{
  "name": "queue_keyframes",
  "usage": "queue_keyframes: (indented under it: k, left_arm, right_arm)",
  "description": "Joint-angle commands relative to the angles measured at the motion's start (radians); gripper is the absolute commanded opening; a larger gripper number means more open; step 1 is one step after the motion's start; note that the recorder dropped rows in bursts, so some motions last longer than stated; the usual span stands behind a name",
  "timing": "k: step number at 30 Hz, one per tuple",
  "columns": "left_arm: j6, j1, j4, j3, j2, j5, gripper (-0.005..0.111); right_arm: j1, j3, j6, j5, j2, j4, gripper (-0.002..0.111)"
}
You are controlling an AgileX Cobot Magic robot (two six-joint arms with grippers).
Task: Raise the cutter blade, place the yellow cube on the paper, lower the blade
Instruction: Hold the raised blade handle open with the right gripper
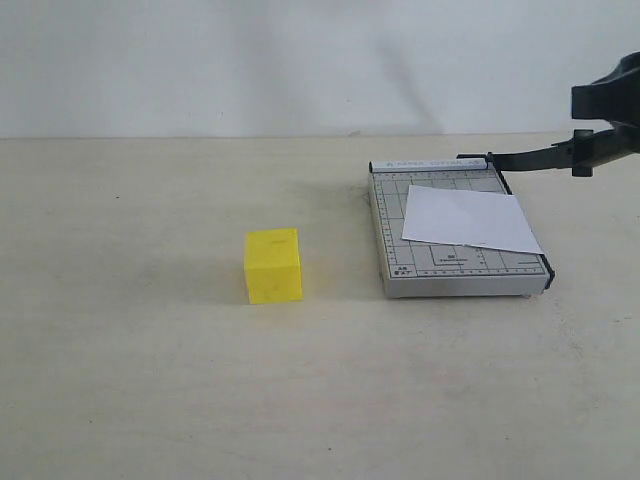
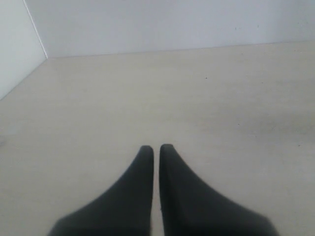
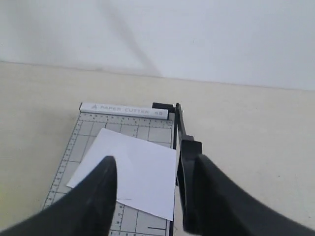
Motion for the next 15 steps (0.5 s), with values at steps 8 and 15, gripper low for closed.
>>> queue_keyframes:
  k: [8,15]
  left_arm:
    - [-0.009,0.002,0.001,-0.003,-0.001,-0.008,0.004]
    - [-0.009,0.002,0.001,-0.003,-0.001,-0.008,0.004]
  right_arm:
    - [0.0,0.394,-0.023,0.019,-0.649,0.108,0.046]
    - [0.0,0.455,0.021,0.144,-1.057,0.156,0.043]
